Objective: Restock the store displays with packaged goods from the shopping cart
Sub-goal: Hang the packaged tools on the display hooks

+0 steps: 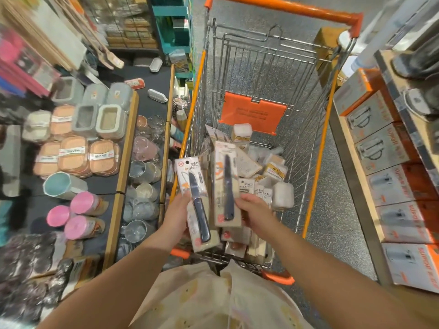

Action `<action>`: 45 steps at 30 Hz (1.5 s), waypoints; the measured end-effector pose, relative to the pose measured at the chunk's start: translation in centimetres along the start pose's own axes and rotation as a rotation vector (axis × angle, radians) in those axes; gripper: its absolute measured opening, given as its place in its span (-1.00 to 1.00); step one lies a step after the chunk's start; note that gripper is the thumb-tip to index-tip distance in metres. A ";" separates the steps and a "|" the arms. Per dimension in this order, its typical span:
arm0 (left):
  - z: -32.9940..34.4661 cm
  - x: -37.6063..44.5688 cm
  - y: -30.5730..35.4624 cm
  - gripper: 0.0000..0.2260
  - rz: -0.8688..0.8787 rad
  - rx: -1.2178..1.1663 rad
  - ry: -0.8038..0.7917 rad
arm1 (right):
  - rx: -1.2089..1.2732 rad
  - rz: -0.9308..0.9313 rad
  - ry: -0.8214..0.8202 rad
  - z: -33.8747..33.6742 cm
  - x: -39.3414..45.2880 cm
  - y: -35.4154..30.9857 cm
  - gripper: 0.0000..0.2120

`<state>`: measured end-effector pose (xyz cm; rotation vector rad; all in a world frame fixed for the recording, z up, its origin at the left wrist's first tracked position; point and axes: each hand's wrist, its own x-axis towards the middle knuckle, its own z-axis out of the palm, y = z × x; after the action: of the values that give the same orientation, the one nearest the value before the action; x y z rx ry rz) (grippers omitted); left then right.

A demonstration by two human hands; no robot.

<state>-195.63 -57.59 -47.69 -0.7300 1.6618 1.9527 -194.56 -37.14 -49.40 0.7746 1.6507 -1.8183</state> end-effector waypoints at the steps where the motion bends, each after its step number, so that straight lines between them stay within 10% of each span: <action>1: 0.2 0.0 0.1 -0.74 -0.035 -0.049 0.014 | -0.060 -0.003 -0.039 0.9 -0.2 -0.2 -0.91; 6: -0.3 0.4 -0.6 -0.55 0.075 0.107 -0.035 | -0.294 -0.029 -0.183 4.5 -1.3 0.1 -0.91; 10: -2.2 -0.2 -0.2 -0.81 0.096 0.068 0.084 | -0.029 0.138 -0.244 4.8 -0.8 0.5 -0.82; 15: -6.4 -0.2 1.1 -0.77 0.126 0.066 0.160 | 0.077 0.158 0.058 4.3 1.7 1.2 -0.76; 32: -8.5 -1.1 0.7 -0.85 0.043 0.114 0.156 | -0.852 -0.033 0.185 10.7 11.4 -1.5 -0.68; 45: -7.3 0.1 0.3 -0.74 0.007 0.106 0.149 | -0.477 0.150 0.239 2.7 3.9 1.3 -0.76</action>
<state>-195.22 -64.87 -48.49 -0.8478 1.8422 1.8379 -196.37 -40.06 -52.93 0.8889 2.0118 -1.1923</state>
